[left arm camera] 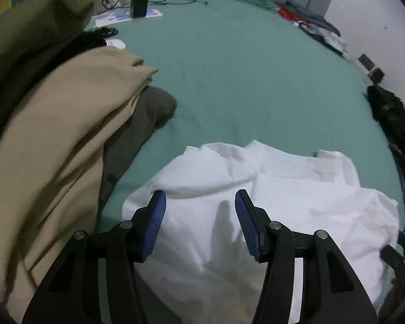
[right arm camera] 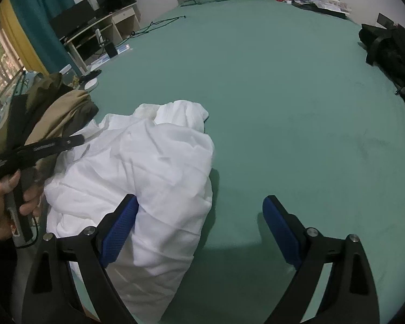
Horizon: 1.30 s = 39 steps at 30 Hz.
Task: Fold large clothes
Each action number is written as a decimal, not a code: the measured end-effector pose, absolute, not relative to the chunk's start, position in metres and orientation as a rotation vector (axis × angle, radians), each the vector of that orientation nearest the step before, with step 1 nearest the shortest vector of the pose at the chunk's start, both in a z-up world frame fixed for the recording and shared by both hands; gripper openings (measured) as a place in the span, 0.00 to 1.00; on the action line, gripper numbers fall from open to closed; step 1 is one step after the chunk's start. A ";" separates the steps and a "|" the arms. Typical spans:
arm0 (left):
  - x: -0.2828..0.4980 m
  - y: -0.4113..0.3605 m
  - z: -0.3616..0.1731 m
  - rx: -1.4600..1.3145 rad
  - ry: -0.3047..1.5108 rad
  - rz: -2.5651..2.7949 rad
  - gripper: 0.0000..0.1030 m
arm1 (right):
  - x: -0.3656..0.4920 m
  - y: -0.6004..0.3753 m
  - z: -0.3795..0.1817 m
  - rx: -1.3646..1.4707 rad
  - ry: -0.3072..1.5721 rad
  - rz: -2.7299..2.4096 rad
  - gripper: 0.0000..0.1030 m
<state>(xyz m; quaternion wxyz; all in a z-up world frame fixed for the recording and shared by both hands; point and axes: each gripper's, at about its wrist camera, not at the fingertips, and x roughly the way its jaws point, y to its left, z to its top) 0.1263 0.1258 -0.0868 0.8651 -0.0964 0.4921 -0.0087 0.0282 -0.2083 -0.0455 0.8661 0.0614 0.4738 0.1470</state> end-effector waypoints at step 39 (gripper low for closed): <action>0.026 0.165 -0.085 -0.208 1.094 0.060 0.16 | 0.053 -0.147 -0.076 0.040 0.999 0.437 0.90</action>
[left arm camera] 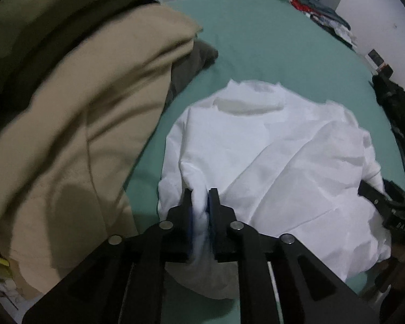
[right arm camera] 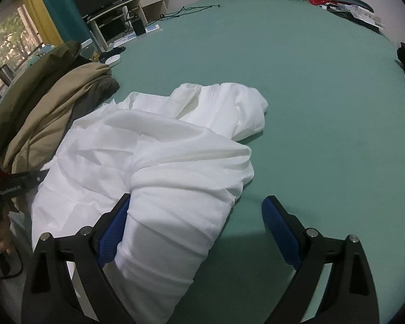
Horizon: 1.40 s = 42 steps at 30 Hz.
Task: Fold large clothes
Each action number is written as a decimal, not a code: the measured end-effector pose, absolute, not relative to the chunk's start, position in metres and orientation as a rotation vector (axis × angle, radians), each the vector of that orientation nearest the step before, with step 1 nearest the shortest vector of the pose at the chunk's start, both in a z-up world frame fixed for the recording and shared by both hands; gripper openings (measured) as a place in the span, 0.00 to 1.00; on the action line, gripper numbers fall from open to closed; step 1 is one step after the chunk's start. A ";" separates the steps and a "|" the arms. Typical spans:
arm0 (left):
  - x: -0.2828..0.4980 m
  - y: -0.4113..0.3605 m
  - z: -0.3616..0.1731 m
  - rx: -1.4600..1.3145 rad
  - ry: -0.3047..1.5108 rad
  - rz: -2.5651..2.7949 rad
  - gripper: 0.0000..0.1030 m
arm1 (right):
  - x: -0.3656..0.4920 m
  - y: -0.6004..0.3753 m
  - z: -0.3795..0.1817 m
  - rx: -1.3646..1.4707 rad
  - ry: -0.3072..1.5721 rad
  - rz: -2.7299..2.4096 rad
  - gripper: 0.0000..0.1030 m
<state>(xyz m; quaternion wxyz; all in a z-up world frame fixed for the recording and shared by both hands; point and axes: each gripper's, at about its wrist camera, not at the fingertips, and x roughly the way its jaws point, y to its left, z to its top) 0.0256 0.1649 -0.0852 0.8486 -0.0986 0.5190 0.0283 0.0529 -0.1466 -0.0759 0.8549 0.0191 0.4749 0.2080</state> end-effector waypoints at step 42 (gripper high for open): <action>0.018 0.202 -0.061 -0.343 1.021 0.048 0.64 | 0.025 -0.195 -0.025 0.127 0.936 0.332 0.93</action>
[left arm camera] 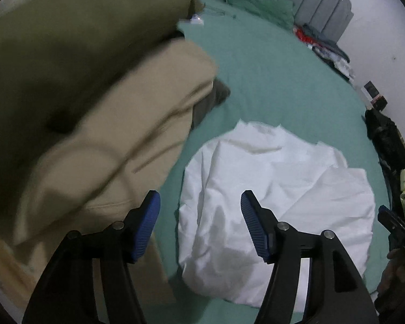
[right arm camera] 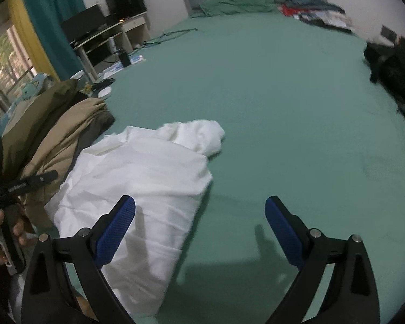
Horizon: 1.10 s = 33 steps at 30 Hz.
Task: Fold large clothes
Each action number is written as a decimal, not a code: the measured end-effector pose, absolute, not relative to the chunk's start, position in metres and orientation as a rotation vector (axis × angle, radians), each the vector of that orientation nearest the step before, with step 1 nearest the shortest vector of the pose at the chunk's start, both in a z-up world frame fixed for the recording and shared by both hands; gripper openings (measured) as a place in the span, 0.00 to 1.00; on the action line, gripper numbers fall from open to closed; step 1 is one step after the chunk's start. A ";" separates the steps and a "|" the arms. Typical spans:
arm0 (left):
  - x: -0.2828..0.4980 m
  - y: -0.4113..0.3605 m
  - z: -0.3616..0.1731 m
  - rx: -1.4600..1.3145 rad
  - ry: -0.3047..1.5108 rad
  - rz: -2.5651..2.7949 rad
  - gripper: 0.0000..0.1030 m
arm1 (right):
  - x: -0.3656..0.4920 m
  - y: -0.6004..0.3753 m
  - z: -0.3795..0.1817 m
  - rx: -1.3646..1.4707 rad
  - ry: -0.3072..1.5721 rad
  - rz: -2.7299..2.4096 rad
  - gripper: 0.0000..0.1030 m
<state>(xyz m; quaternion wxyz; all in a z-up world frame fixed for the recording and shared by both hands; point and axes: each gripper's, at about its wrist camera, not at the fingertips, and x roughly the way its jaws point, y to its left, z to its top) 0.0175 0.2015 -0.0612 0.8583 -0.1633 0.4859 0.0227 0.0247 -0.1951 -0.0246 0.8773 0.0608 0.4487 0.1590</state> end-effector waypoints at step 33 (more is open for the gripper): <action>0.048 0.167 -0.106 -0.472 1.142 -0.390 0.86 | 0.038 -0.131 -0.083 0.059 1.016 0.472 0.72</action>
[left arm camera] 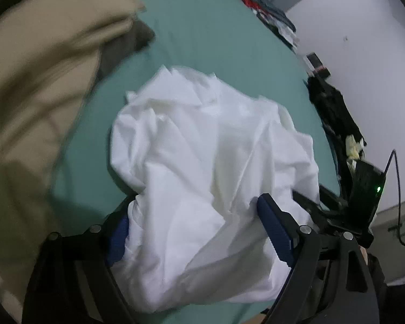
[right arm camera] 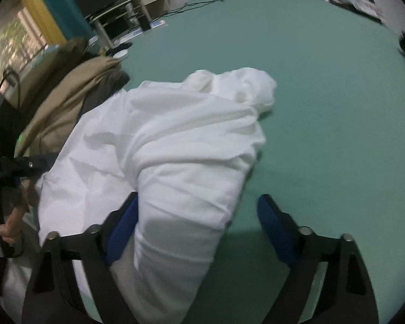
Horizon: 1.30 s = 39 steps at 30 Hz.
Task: Fold large clothes
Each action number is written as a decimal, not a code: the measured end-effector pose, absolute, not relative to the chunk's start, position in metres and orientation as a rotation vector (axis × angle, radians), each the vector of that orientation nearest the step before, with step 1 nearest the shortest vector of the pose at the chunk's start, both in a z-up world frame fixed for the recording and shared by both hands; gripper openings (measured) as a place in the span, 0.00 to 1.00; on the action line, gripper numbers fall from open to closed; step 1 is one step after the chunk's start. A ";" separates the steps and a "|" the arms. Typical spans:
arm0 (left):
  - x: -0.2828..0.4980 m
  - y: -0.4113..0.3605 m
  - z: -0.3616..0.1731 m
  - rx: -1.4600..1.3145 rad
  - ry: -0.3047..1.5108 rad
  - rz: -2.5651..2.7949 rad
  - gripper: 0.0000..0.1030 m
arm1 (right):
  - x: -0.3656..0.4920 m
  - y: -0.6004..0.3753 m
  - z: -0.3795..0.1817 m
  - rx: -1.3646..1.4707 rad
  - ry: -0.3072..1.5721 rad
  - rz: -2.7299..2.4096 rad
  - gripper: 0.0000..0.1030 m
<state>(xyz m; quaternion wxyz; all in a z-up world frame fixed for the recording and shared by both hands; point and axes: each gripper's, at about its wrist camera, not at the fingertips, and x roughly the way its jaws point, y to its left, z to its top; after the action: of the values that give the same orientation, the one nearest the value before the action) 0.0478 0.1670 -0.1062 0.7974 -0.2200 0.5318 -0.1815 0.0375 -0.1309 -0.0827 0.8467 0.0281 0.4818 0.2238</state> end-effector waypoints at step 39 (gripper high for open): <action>0.043 0.066 -0.072 -0.242 1.045 -0.443 0.26 | 0.022 -0.136 -0.052 0.209 0.941 0.511 0.24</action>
<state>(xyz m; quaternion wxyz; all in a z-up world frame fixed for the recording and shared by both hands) 0.0427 0.0663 -0.0716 0.8364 -0.1142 0.4936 -0.2094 0.0217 -0.1358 -0.0519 0.8548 0.0992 0.4477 0.2430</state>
